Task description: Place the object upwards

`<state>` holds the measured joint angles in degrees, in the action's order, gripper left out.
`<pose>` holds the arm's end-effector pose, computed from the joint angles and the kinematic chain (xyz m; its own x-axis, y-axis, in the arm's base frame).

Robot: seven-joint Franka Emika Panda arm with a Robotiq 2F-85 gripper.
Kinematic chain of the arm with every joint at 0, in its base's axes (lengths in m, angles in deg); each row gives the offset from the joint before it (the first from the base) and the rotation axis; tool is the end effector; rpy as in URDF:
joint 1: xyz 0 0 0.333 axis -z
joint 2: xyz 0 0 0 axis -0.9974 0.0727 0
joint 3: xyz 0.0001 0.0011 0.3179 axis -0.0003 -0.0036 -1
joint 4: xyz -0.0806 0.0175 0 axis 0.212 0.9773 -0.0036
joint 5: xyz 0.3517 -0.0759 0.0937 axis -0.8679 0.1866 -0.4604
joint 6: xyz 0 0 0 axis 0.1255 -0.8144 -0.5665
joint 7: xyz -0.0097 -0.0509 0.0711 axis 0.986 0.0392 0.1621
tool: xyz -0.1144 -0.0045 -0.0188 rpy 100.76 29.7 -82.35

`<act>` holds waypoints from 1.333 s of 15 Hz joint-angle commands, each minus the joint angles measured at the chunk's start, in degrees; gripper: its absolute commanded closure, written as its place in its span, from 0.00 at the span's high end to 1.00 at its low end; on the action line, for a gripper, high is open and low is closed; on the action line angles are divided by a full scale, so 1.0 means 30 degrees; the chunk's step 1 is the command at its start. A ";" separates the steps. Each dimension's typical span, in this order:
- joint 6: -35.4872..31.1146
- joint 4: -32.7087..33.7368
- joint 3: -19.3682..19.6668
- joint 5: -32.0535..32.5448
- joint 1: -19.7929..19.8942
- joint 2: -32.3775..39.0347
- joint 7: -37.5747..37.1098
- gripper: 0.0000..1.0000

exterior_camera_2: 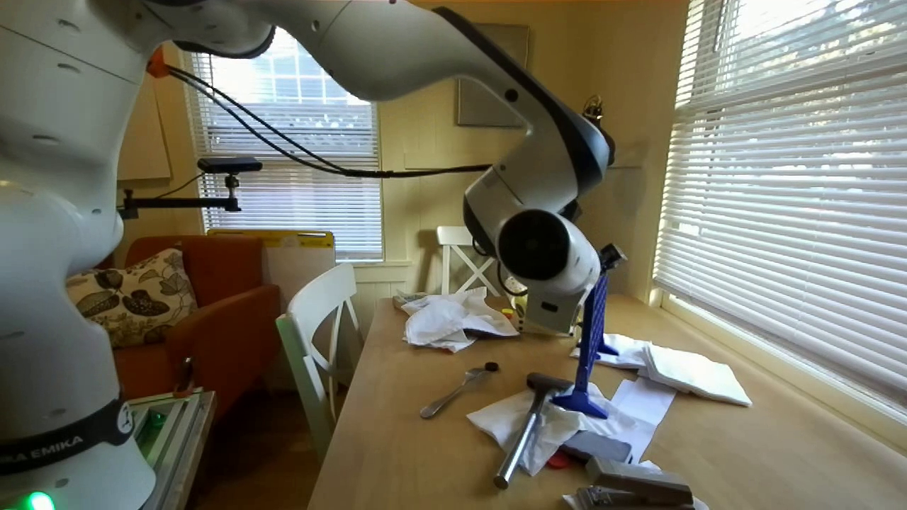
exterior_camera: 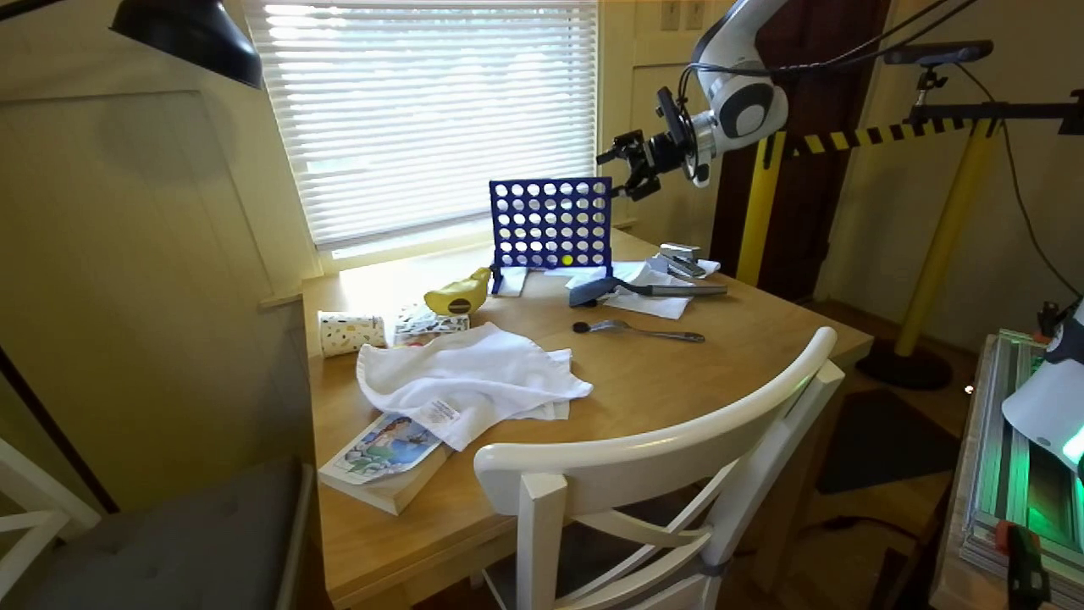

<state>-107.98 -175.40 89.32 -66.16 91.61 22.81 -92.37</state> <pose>0.6087 -0.1075 0.2953 0.1690 -0.6753 -0.7179 -0.6442 0.4756 -0.5990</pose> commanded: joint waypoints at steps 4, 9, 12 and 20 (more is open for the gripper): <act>-0.2547 -0.1998 -0.0291 -0.0883 -0.1086 -0.3663 0.6500 1.00; -0.3897 -0.3334 -0.0441 0.0496 -0.1489 -0.5425 1.0638 1.00; -0.3913 -0.4502 -0.0507 0.2683 -0.1406 -0.6293 1.1942 1.00; -0.2928 -0.5568 -0.0625 0.7600 -0.0915 -0.6944 1.1465 1.00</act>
